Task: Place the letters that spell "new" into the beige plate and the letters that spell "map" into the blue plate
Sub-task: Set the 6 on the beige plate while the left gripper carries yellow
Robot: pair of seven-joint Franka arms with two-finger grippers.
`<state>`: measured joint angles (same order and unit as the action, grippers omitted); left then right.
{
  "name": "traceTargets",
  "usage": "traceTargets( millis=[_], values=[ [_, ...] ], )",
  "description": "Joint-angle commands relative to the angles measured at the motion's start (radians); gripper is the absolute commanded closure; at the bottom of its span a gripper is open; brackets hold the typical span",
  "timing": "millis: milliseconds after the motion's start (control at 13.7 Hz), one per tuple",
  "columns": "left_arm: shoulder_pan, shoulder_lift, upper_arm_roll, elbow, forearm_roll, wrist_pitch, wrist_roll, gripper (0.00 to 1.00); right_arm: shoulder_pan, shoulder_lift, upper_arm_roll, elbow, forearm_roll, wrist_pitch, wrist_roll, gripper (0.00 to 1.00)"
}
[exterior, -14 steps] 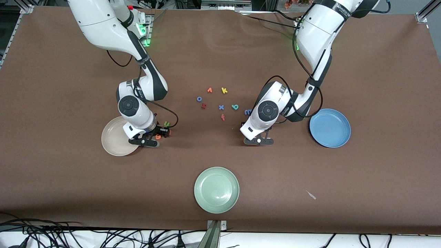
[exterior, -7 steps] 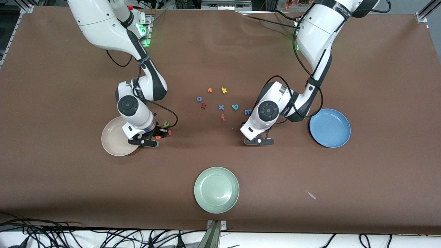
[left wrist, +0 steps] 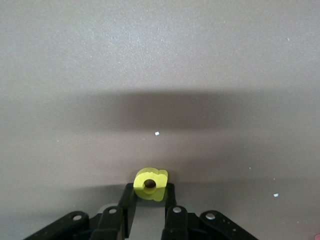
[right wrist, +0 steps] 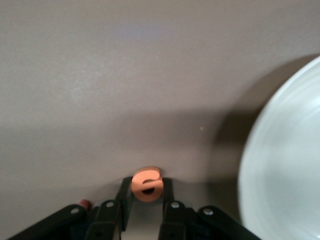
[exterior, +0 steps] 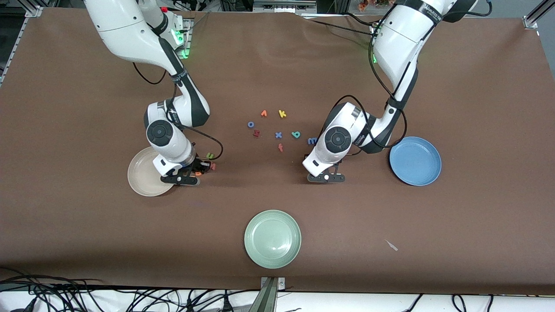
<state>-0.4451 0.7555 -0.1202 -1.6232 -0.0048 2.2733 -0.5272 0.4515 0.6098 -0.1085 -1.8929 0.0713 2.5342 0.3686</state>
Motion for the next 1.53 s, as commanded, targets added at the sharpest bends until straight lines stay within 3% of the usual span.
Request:
traceTargets(
  millis=[0, 365, 584, 802, 875, 948, 1094, 1167, 1459],
  values=[
    [-0.004, 0.015, 0.007, 0.025, 0.023, 0.005, -0.014, 0.77, -0.005, -0.076, -0.045, 0.003, -0.007, -0.112, -0.098, 0.77],
    [0.005, -0.002, 0.007, 0.023, 0.023, -0.014, -0.005, 0.81, -0.005, -0.153, -0.164, 0.044, -0.007, -0.345, -0.311, 0.76],
    [0.043, -0.054, 0.007, 0.025, 0.025, -0.135, 0.06, 0.83, -0.007, -0.157, -0.209, -0.004, -0.005, -0.319, -0.381, 0.72],
    [0.118, -0.125, 0.005, 0.01, 0.023, -0.271, 0.191, 0.84, -0.007, -0.166, -0.211, -0.145, -0.001, -0.125, -0.381, 0.66],
    [0.144, -0.145, 0.007, -0.001, 0.025, -0.294, 0.222, 0.85, -0.007, -0.166, -0.211, -0.152, 0.002, -0.115, -0.378, 0.65],
    [0.179, -0.159, 0.005, -0.012, 0.025, -0.302, 0.245, 0.85, -0.007, -0.168, -0.209, -0.144, 0.005, -0.118, -0.373, 0.57],
    [0.232, -0.205, 0.007, -0.084, 0.028, -0.307, 0.353, 0.85, -0.005, -0.18, -0.203, -0.129, 0.012, -0.123, -0.366, 0.28],
    [0.27, -0.229, 0.005, -0.118, 0.052, -0.305, 0.405, 0.85, -0.004, -0.188, -0.2, -0.109, 0.015, -0.15, -0.349, 0.23],
    [0.361, -0.28, 0.004, -0.243, 0.184, -0.237, 0.458, 0.85, 0.018, -0.176, -0.091, 0.067, 0.055, -0.33, -0.099, 0.22]
  ],
)
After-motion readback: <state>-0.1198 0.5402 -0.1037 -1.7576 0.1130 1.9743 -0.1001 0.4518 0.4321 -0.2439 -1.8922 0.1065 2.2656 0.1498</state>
